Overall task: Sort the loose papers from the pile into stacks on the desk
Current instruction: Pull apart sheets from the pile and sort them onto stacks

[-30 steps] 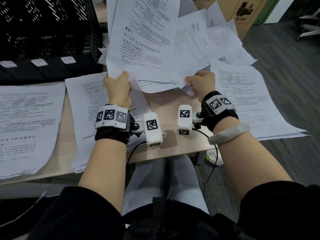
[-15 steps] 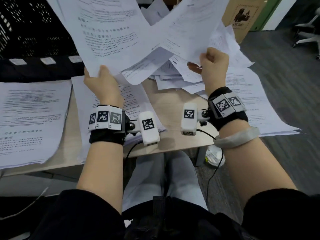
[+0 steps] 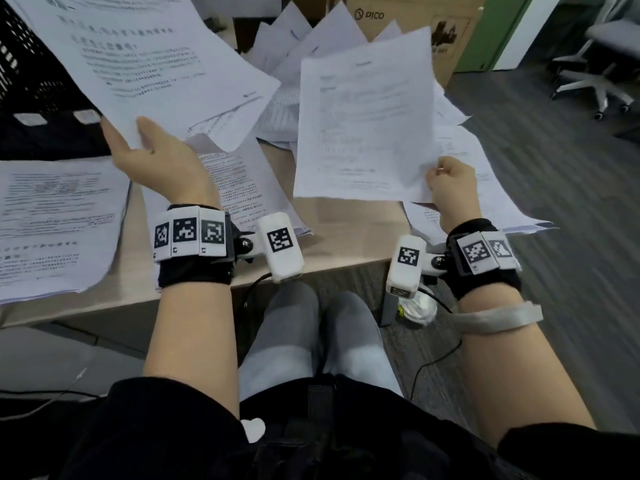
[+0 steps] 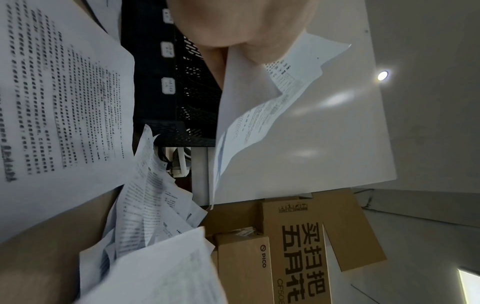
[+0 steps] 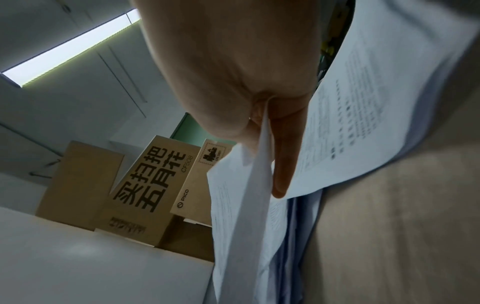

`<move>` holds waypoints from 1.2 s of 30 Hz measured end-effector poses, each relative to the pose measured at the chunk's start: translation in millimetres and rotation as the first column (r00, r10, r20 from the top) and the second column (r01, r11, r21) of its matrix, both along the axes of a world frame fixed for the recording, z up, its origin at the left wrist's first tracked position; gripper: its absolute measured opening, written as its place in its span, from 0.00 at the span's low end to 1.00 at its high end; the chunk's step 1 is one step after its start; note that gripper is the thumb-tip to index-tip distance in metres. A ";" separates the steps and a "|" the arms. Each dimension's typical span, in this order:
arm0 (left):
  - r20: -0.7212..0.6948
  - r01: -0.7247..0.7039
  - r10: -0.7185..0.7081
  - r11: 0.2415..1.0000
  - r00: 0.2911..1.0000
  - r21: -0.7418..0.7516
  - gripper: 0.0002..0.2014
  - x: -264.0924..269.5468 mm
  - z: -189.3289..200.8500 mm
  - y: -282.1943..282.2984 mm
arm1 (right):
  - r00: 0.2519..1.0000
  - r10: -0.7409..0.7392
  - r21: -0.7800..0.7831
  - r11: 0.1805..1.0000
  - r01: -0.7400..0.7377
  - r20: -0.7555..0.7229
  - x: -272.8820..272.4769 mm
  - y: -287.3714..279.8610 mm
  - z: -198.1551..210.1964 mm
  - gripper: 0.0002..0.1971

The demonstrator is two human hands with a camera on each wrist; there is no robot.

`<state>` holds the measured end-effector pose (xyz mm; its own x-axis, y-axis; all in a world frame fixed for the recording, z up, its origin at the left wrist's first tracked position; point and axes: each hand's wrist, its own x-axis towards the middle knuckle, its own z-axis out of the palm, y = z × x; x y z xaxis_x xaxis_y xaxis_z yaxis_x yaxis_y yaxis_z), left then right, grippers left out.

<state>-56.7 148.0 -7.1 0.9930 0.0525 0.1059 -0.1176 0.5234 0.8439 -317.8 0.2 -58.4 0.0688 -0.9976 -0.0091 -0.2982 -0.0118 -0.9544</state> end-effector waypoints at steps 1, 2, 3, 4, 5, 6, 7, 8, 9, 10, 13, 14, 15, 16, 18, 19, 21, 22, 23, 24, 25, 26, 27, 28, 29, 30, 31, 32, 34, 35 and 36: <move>0.008 -0.002 0.002 1.000 1.000 -0.005 0.22 -2.7 0.2 2.0 | 1.000 0.014 0.021 1.000 -0.014 -0.023 -4.0 4.6 -1.5 0.17; 0.014 0.003 -0.003 1.000 1.000 -0.010 0.22 -6.5 1.0 3.9 | 0.999 0.029 0.036 0.999 -0.028 -0.035 -7.5 8.0 -3.0 0.19; 0.016 0.015 -0.014 1.000 1.000 -0.018 0.22 -10.2 1.5 5.3 | 0.999 0.043 0.044 0.998 -0.041 -0.033 -10.1 11.7 -4.1 0.18; 0.017 0.034 -0.034 0.999 0.999 -0.019 0.22 -14.6 2.0 6.8 | 0.998 0.055 0.065 0.996 -0.053 -0.026 -12.0 17.5 -3.7 0.17; 0.019 0.057 -0.057 0.998 0.998 -0.016 0.22 -18.1 2.4 7.6 | 0.997 0.070 0.076 0.995 -0.069 -0.014 -13.0 22.0 -4.6 0.15; 0.015 0.079 -0.079 0.997 0.997 -0.009 0.22 -21.5 3.6 8.7 | 0.997 0.082 0.094 0.992 -0.081 -0.008 -13.7 25.8 -5.1 0.16; 0.005 0.096 -0.096 0.995 0.995 -0.004 0.22 -24.3 4.2 9.3 | 0.996 0.091 0.111 0.990 -0.092 0.006 -14.1 27.4 -7.0 0.16; 0.001 0.111 -0.111 0.994 0.994 0.006 0.22 -27.0 4.5 10.3 | 0.995 0.102 0.122 0.987 -0.103 0.007 -14.6 29.0 -7.7 0.15; 0.000 0.121 -0.121 0.993 0.993 0.016 0.22 -28.8 4.2 11.2 | 0.994 0.112 0.117 0.987 -0.112 0.004 -14.8 30.0 -9.0 0.14; -0.002 0.132 -0.132 0.991 0.991 0.028 0.21 -30.6 4.3 12.6 | 0.991 0.127 0.104 0.987 -0.123 -0.029 -14.8 31.1 -9.9 0.14; -0.030 0.162 -0.161 0.986 0.987 0.037 0.21 -34.0 2.4 16.3 | 0.965 0.150 0.029 0.989 -0.147 -0.214 -13.8 30.0 -15.5 0.15; -0.034 0.171 -0.169 0.985 0.985 0.039 0.21 -35.2 1.5 17.8 | 0.959 0.141 0.020 0.990 -0.140 -0.245 -12.6 31.9 -15.7 0.15; -0.035 0.174 -0.172 0.984 0.984 0.044 0.21 -35.9 0.4 18.6 | 0.956 0.130 0.018 0.991 -0.130 -0.264 -11.4 33.7 -15.7 0.16; -0.032 0.176 -0.174 0.983 0.984 0.055 0.21 -37.2 -0.2 19.9 | 0.954 0.112 0.024 0.994 -0.110 -0.278 -10.3 35.7 -15.2 0.17; -0.027 0.178 -0.177 0.981 0.984 0.072 0.21 -38.8 -1.8 21.7 | 0.952 0.063 0.022 0.998 -0.059 -0.299 -8.9 38.8 -13.9 0.19; -0.029 0.180 -0.178 0.981 0.984 0.072 0.21 -39.0 -2.6 22.5 | 0.954 0.032 0.005 0.999 -0.032 -0.299 -8.7 39.9 -13.5 0.20; -0.038 0.179 -0.177 0.981 0.983 0.068 0.21 -39.7 -3.3 24.8 | 0.964 -0.032 -0.041 0.999 0.022 -0.265 -7.9 42.6 -12.7 0.20; -0.045 0.180 -0.178 0.981 0.983 0.068 0.21 -39.9 -3.4 26.3 | 0.969 -0.060 -0.065 0.997 0.046 -0.240 -7.2 44.7 -12.4 0.20; -0.051 0.181 -0.178 0.981 0.983 0.065 0.21 -39.8 -3.9 27.5 | 0.971 -0.083 -0.094 0.994 0.064 -0.225 -6.3 47.0 -11.4 0.19; -0.055 0.185 -0.182 0.981 0.982 0.065 0.21 -40.3 -3.9 29.1 | 0.971 -0.100 -0.129 0.989 0.073 -0.216 -4.5 50.7 -10.0 0.18; -0.059 0.189 -0.186 0.980 0.981 0.064 0.21 -40.7 -4.1 30.7 | 0.974 -0.102 -0.169 0.983 0.068 -0.202 -1.7 55.4 -7.9 0.18; -0.062 0.193 -0.189 0.979 0.980 0.068 0.21 -41.4 -3.9 32.7 | 0.981 -0.079 -0.205 0.978 0.041 -0.177 2.4 60.6 -5.4 0.17; -0.067 0.194 -0.189 0.979 0.980 0.071 0.20 -41.4 -4.0 34.4 | 0.989 -0.022 -0.235 0.972 -0.013 -0.146 7.8 66.2 -2.9 0.16; -0.068 0.194 -0.189 0.978 0.980 0.075 0.20 -41.1 -4.2 36.3 | 0.989 0.074 -0.253 0.962 -0.104 -0.125 14.5 73.3 -0.1 0.16; -0.067 0.192 -0.187 0.978 0.980 0.081 0.20 -40.7 -4.7 38.3 | 0.971 0.203 -0.259 0.938 -0.230 -0.129 21.6 81.0 2.4 0.17; -0.064 0.191 -0.186 0.978 0.980 0.086 0.19 -40.1 -5.0 40.7 | 0.926 0.339 -0.258 0.892 -0.372 -0.166 29.4 89.7 4.3 0.18; -0.062 0.189 -0.184 0.978 0.981 0.086 0.19 -38.8 -5.5 43.2 | 0.861 0.454 -0.252 0.827 -0.503 -0.228 37.7 97.5 4.7 0.19; -0.058 0.192 -0.187 0.978 0.981 0.084 0.20 -37.8 -5.9 46.1 | 0.791 0.534 -0.244 0.758 -0.605 -0.299 46.3 104.1 4.3 0.20; -0.057 0.204 -0.200 0.976 0.978 0.080 0.20 -35.8 -6.1 52.9 | 0.676 0.601 -0.229 0.651 -0.724 -0.426 64.3 115.1 3.4 0.21; -0.058 0.211 -0.207 0.975 0.977 0.074 0.20 -34.3 -5.9 56.6 | 0.628 0.613 -0.221 0.608 -0.763 -0.480 73.6 118.7 2.1 0.21; -0.059 0.216 -0.212 0.974 0.975 0.070 0.20 -32.8 -5.3 60.7 | 0.585 0.616 -0.209 0.573 -0.792 -0.527 82.7 122.1 0.7 0.21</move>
<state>-89.5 208.7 -12.5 0.9844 -0.1684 0.0510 0.0340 0.4664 0.8839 -235.1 122.3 -57.6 0.8292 -0.5340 0.1649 -0.3303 -0.7063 -0.6261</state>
